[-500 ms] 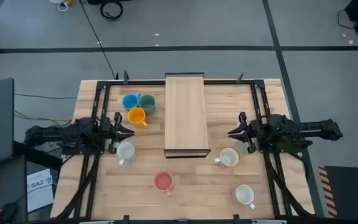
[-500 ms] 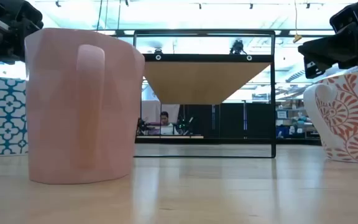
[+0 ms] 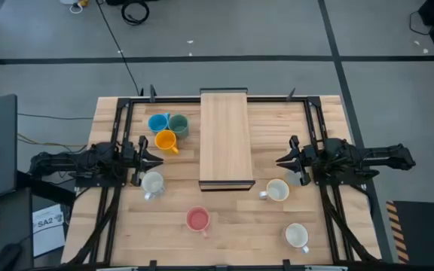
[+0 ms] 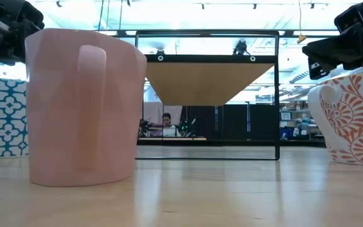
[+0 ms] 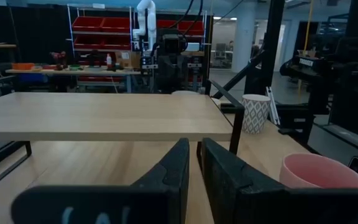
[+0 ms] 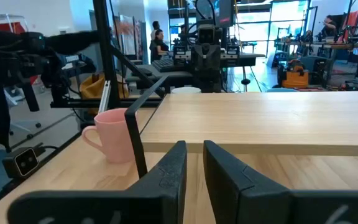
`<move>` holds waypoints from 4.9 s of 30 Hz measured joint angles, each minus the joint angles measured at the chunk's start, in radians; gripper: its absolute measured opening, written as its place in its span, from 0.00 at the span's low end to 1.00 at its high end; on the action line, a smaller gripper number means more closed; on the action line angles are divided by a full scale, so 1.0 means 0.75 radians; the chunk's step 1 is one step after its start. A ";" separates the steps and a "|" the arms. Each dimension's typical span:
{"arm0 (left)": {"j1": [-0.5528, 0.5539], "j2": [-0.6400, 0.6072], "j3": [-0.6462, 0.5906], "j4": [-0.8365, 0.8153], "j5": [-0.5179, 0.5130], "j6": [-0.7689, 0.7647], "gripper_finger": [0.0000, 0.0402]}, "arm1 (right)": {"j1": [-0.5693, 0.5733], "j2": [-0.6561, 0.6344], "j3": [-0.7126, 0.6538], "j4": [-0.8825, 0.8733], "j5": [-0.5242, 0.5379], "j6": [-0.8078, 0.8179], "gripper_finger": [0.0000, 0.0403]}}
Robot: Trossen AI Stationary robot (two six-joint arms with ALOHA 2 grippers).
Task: Place coffee mugs
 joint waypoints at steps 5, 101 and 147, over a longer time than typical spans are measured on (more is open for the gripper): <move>0.000 0.000 0.000 -0.001 0.000 0.001 0.13 | 0.000 0.000 0.000 0.000 -0.001 0.000 0.15; -0.002 0.359 0.696 -0.522 -0.139 -0.278 0.14 | 0.000 0.000 0.000 0.068 0.000 0.000 0.15; -0.002 1.366 1.161 -1.760 0.052 -1.072 0.49 | 0.000 0.000 0.000 0.076 0.000 0.000 0.15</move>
